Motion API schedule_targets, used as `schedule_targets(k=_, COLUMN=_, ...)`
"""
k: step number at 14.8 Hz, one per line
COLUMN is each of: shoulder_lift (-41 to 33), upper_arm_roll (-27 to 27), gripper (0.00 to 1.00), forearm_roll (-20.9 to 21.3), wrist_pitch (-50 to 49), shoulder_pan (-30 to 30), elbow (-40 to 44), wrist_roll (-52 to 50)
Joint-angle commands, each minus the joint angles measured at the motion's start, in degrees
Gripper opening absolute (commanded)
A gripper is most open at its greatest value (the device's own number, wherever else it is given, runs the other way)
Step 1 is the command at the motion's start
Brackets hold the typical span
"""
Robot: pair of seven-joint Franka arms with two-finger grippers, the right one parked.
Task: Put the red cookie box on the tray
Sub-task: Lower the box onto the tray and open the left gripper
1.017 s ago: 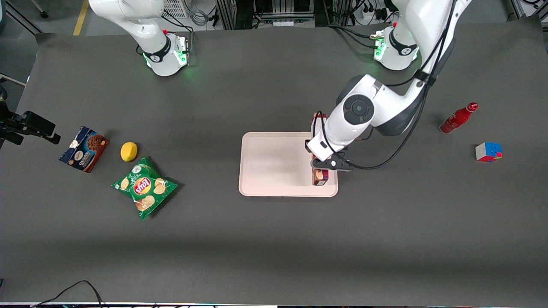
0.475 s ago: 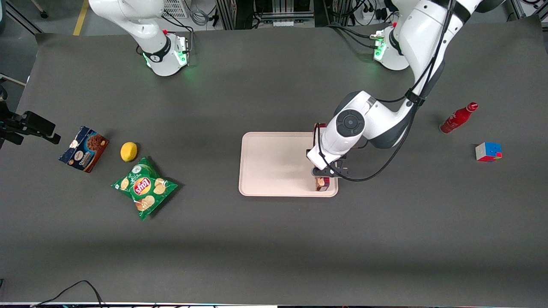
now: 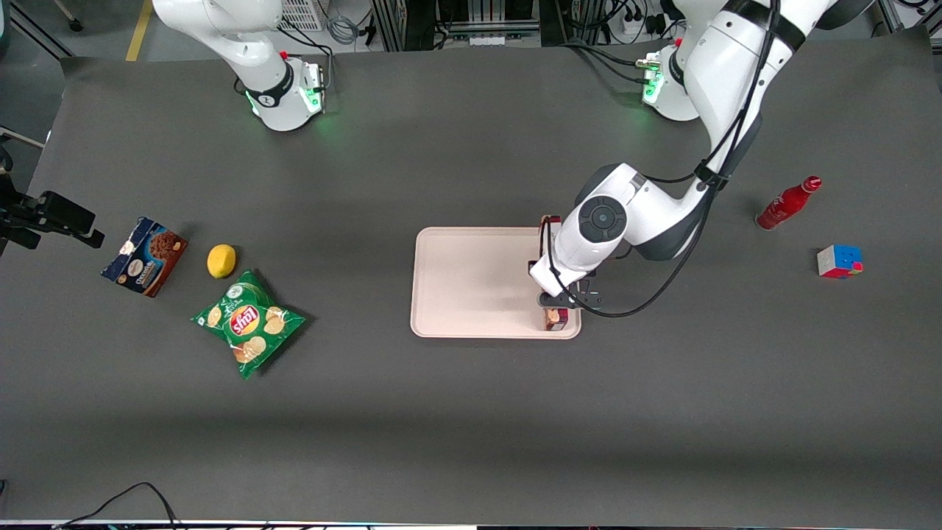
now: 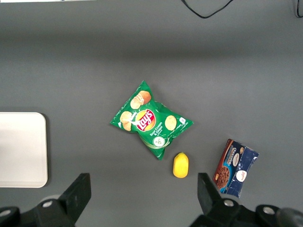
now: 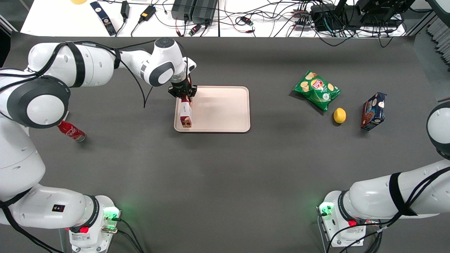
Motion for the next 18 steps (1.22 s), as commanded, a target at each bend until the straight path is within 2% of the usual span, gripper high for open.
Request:
schedule_targets(k=1, shoulder_lift=0.8, upper_arm_roll=0.5, gripper=0.0, forearm_roll=1.5, wrist_pitch=2.1, shoulder_pan=-0.2, elbow=0.2, wrist_roll=-1.7)
schedule_targets(k=10, shoulder_lift=1.5, upper_arm_roll=0.5, gripper=0.0, forearm_roll=3.2, wrist_pitch=2.4, shoulder_pan=-0.3, elbow=0.1, wrist_roll=-2.4)
schedule_targets(k=11, shoulder_lift=1.5, upper_arm_roll=0.5, gripper=0.03, forearm_roll=3.3, wrist_pitch=2.5, shoulder_pan=-0.3, elbow=0.1, wrist_roll=-2.4)
schedule_targets(k=14, shoulder_lift=1.5, upper_arm_roll=0.5, gripper=0.53, forearm_roll=3.3, wrist_pitch=2.4, shoulder_pan=-0.3, elbow=0.1, wrist_roll=-2.4)
schedule_targets(k=18, shoulder_lift=1.8, upper_arm_roll=0.5, gripper=0.77, forearm_roll=3.3, wrist_pitch=2.4, shoulder_pan=-0.3, elbow=0.1, wrist_roll=-2.4)
